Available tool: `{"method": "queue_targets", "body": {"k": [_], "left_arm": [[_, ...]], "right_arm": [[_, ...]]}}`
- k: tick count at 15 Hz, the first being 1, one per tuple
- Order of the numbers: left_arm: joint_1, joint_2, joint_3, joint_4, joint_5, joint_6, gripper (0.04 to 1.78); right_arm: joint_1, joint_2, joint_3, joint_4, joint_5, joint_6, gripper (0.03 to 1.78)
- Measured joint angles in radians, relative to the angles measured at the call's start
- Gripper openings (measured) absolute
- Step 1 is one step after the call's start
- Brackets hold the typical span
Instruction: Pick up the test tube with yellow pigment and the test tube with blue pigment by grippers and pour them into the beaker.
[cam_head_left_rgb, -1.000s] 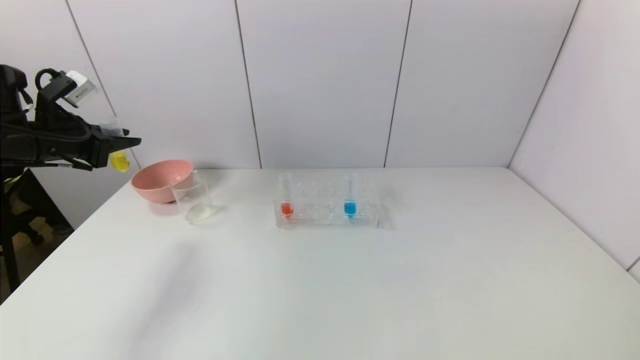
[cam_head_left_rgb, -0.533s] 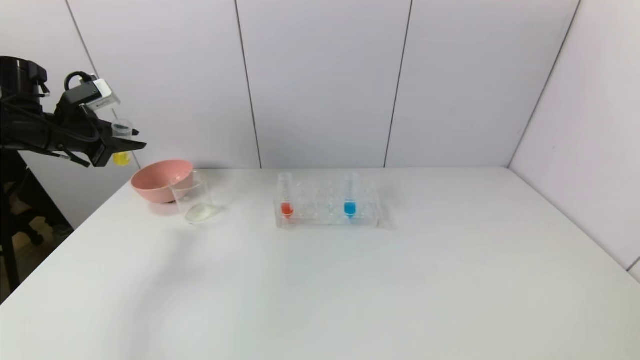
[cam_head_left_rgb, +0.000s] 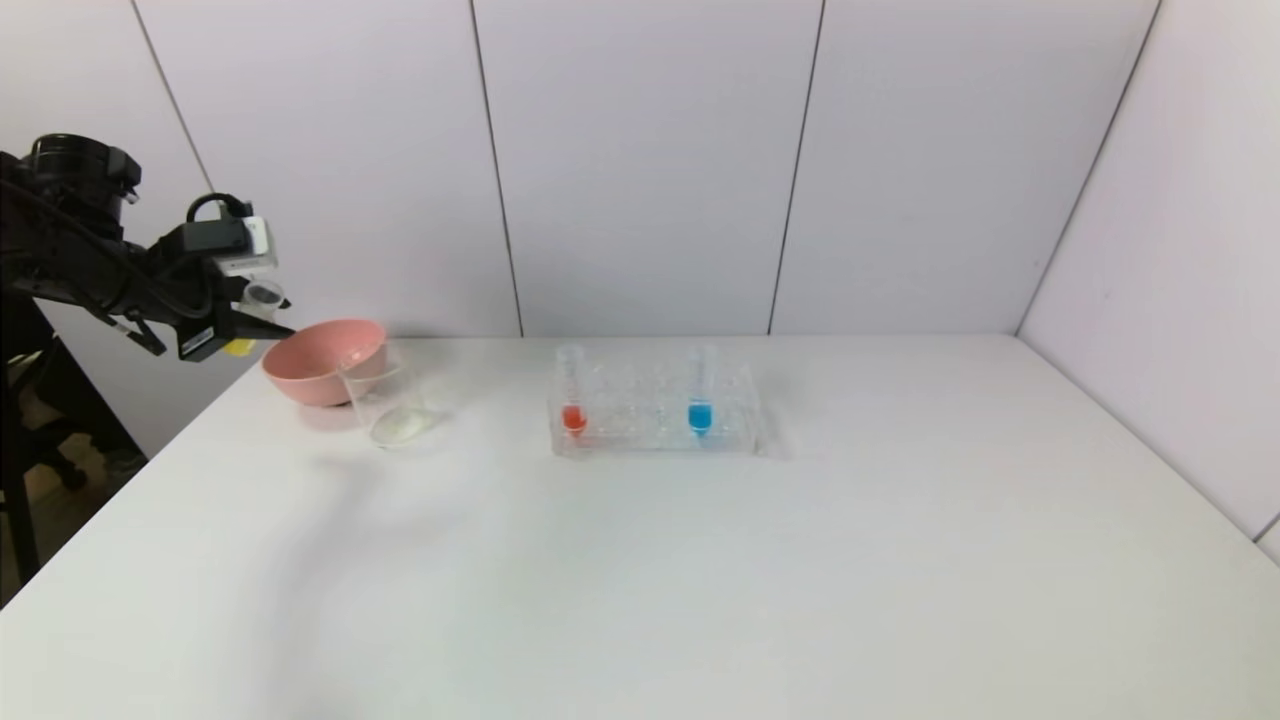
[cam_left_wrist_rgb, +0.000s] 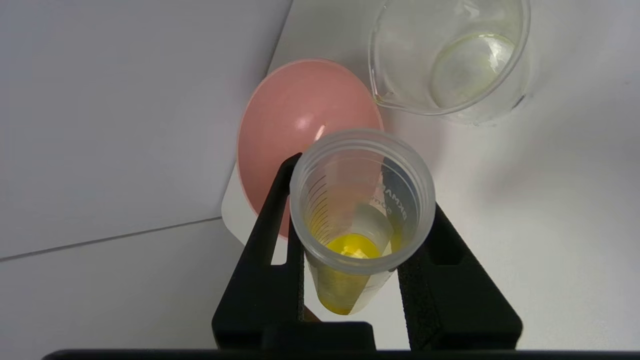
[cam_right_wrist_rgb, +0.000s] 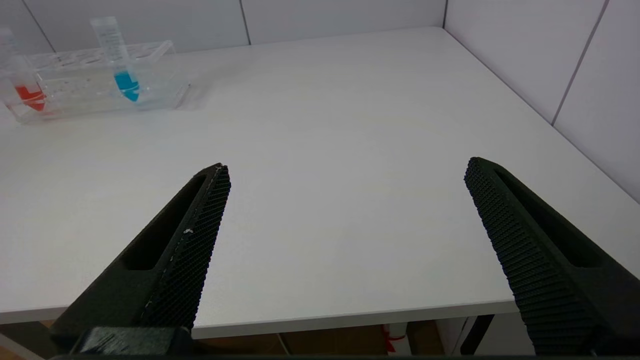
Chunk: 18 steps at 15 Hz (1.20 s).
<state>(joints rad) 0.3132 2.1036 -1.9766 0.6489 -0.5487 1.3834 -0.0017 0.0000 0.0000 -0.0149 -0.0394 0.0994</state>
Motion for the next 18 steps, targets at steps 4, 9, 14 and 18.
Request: {"method": "queue_targets", "body": {"k": [4,9,14,18], "left_arm": [[-0.028,0.024,-0.012,0.037,0.114,0.059,0.54],[-0.063,0.024,-0.023,0.035,0.221,0.118,0.54],[-0.091,0.026,-0.027,0.011,0.277,0.171,0.54],[-0.112,0.025,-0.027,0.011,0.319,0.182,0.54]], "right_arm": [[0.0,0.0,0.0,0.0,0.0,0.0,1.71],[0.0,0.0,0.0,0.0,0.0,0.0,1.71],[0.0,0.0,0.0,0.0,0.0,0.0,1.71],[0.0,0.0,0.0,0.0,0.0,0.0,1.71]]}}
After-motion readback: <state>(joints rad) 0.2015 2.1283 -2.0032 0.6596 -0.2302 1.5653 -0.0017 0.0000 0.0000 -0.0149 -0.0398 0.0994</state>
